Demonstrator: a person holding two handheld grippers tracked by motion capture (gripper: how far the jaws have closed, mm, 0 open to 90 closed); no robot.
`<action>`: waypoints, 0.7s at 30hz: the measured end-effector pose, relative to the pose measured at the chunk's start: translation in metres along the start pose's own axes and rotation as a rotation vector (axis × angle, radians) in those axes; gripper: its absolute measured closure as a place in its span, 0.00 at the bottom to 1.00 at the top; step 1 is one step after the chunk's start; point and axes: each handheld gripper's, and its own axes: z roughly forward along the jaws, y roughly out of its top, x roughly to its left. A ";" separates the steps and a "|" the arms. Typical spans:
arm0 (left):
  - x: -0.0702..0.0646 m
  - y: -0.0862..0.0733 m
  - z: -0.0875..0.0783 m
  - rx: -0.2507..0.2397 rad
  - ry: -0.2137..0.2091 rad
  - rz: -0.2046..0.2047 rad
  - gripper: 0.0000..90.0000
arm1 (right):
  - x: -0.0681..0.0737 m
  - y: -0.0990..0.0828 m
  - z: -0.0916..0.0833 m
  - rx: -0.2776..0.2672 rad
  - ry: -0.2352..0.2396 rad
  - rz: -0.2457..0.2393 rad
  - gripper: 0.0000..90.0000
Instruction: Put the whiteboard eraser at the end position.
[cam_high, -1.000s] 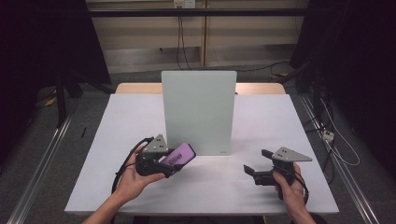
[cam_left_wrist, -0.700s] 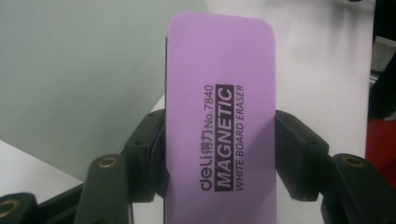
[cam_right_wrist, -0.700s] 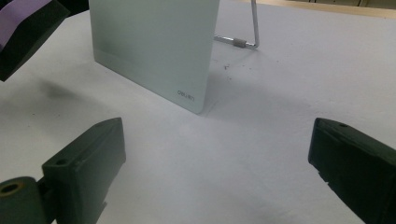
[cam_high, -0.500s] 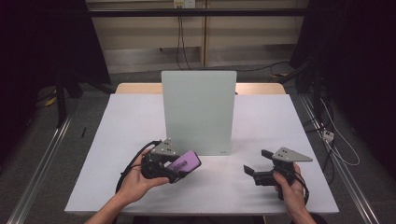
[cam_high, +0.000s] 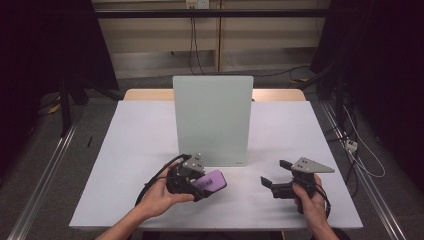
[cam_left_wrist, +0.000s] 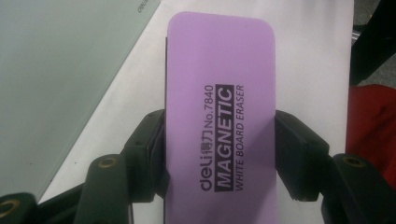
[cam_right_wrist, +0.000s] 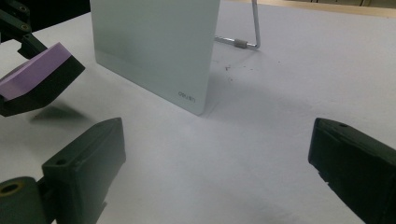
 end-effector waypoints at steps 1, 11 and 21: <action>0.000 0.002 0.000 0.007 0.004 0.002 0.45 | 0.000 0.000 0.000 0.001 0.000 -0.001 0.04; 0.003 0.013 0.021 0.084 -0.027 0.021 0.45 | 0.002 0.001 0.002 0.004 -0.005 -0.004 0.04; 0.005 0.017 0.037 0.137 -0.046 0.010 0.45 | 0.001 0.001 0.001 0.002 -0.003 -0.004 0.04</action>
